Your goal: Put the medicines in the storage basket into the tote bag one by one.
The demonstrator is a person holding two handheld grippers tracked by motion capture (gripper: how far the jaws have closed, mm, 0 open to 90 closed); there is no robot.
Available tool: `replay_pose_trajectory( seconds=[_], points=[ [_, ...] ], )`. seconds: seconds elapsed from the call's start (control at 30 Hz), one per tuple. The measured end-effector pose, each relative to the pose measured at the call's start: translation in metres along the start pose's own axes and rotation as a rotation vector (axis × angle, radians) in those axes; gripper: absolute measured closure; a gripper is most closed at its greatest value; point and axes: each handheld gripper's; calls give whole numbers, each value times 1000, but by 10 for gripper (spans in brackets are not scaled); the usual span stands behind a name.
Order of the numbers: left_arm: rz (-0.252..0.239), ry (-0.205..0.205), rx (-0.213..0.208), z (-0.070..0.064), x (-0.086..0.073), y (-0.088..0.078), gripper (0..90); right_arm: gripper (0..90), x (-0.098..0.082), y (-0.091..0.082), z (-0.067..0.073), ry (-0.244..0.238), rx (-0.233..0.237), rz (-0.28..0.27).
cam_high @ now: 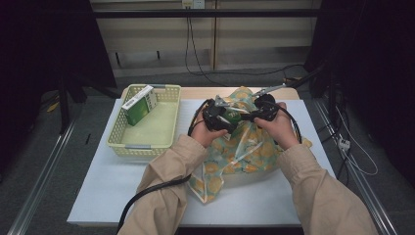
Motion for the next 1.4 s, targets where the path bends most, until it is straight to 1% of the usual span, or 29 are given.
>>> replay_pose_trajectory(
  seconds=[0.03,0.1,0.17,0.23,0.27,0.37,0.4,0.43,0.47,0.5,0.6,0.63,0.67,0.7,0.73,0.8,0.83,0.87,0.97,1.0,1.03,1.07,1.1,1.2,1.37,1.4],
  points=[
    [-5,-15,-4,1,-1,2,155,899,0,0,0,0,-1,-2],
    [3,-1,-4,0,-1,3,147,900,0,0,0,1,1,-4],
    [19,-8,-29,0,-3,3,132,900,0,1,1,3,5,-1],
    [24,-5,-38,0,-4,-1,120,899,-1,1,0,1,4,1],
    [29,0,-41,1,-4,-4,115,899,-1,1,0,1,3,0],
    [44,-2,-58,2,-4,-13,98,900,-2,3,0,7,7,1],
    [54,5,-66,3,-5,-17,98,899,-2,3,0,0,8,0],
    [66,14,-63,4,-5,-21,96,900,-3,4,0,1,10,2],
    [75,13,-64,4,-6,-24,95,900,-4,5,1,4,10,4],
    [80,12,-77,5,-6,-27,89,900,-4,5,1,8,11,4],
    [91,43,-99,6,-8,-42,91,900,-6,7,1,4,11,6],
    [95,54,-95,7,-8,-48,92,900,-7,7,1,3,12,9],
    [94,51,-114,9,-9,-52,92,900,-7,7,2,6,15,10],
    [94,47,-122,10,-10,-56,91,900,-8,7,2,4,13,8],
    [96,50,-121,11,-10,-59,92,899,-8,7,2,4,14,7],
    [96,48,-121,16,-13,-68,91,900,-8,7,4,7,15,10],
    [88,34,-126,18,-14,-72,90,900,-8,8,4,0,14,9],
    [86,30,-127,20,-15,-75,90,899,-8,8,5,-1,14,10],
    [84,20,-144,26,-17,-85,87,900,-8,8,6,1,19,8],
    [81,26,-140,29,-18,-88,87,900,-9,8,6,3,19,12],
    [81,22,-135,31,-19,-90,87,900,-10,9,7,6,21,14],
    [82,24,-138,34,-19,-93,86,900,-10,9,7,2,19,15],
    [73,13,-138,36,-19,-96,86,900,-11,10,6,0,21,16],
    [74,14,-135,45,-20,-104,84,900,-12,9,6,4,19,17],
    [73,-3,-122,61,-21,-115,77,900,-12,9,6,2,18,16],
    [75,-1,-120,65,-21,-117,76,899,-12,9,6,1,18,15]
  ],
)
Point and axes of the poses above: each handheld gripper's, and its own axes: y roughly forward along the jaws, x roughly out of its top, z roughly to its left, and after that the axes turned 11 degrees about x, right-handed
